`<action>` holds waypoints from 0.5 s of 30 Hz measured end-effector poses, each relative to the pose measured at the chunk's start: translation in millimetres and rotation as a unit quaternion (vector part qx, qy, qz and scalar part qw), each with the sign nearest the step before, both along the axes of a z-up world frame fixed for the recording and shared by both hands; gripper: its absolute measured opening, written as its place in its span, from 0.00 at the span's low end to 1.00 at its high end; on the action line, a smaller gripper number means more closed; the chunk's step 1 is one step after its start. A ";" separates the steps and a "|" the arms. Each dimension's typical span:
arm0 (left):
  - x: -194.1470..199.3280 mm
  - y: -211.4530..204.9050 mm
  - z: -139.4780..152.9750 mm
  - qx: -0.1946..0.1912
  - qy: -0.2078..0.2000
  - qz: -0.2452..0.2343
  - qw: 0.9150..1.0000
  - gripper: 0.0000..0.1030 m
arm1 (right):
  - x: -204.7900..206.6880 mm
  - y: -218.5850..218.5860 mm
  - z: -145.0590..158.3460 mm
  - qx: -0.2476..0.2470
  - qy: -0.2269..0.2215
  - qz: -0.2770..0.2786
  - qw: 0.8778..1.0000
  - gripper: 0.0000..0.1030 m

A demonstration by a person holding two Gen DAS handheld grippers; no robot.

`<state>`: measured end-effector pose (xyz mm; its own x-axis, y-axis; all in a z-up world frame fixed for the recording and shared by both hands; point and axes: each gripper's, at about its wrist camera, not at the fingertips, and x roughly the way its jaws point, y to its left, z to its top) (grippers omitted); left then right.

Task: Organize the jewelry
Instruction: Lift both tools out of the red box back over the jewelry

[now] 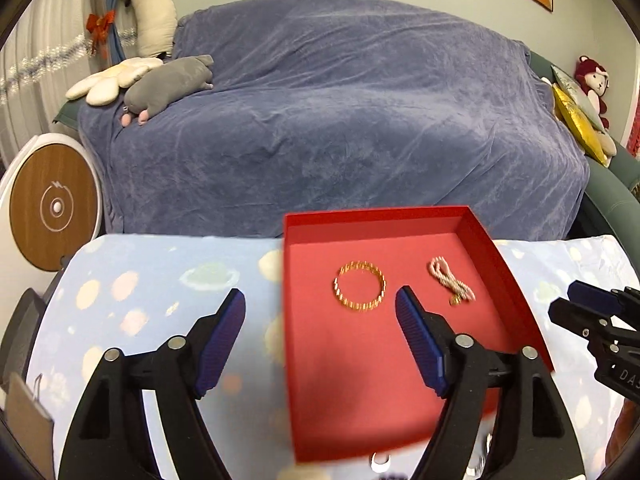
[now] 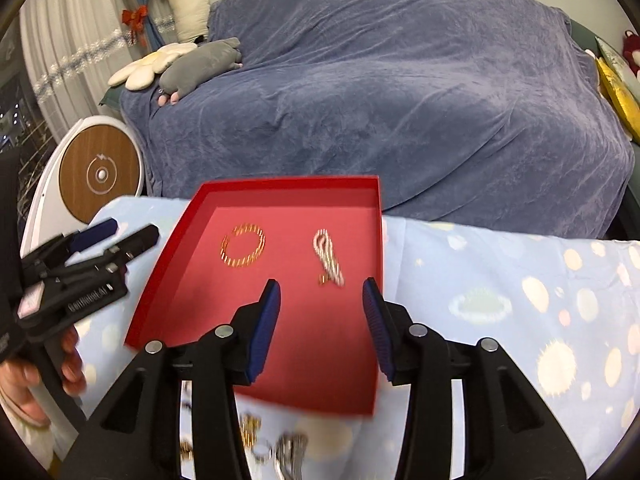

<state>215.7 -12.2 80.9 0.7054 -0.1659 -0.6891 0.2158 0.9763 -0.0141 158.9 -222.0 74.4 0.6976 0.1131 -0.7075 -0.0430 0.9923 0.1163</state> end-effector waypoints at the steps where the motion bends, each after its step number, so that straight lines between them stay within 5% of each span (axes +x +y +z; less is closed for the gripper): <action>1: -10.5 5.6 1.8 -0.001 0.004 0.000 1.000 0.75 | -14.0 1.3 -0.3 -0.004 0.001 0.002 1.000 0.41; 9: -90.8 32.6 -10.9 0.008 0.024 0.012 1.000 0.75 | -105.2 6.7 -15.9 -0.003 0.015 -0.008 1.000 0.41; 15: -124.6 35.2 -35.4 -0.003 0.051 0.015 0.999 0.75 | -128.8 8.5 -40.3 0.010 0.035 -0.022 0.999 0.41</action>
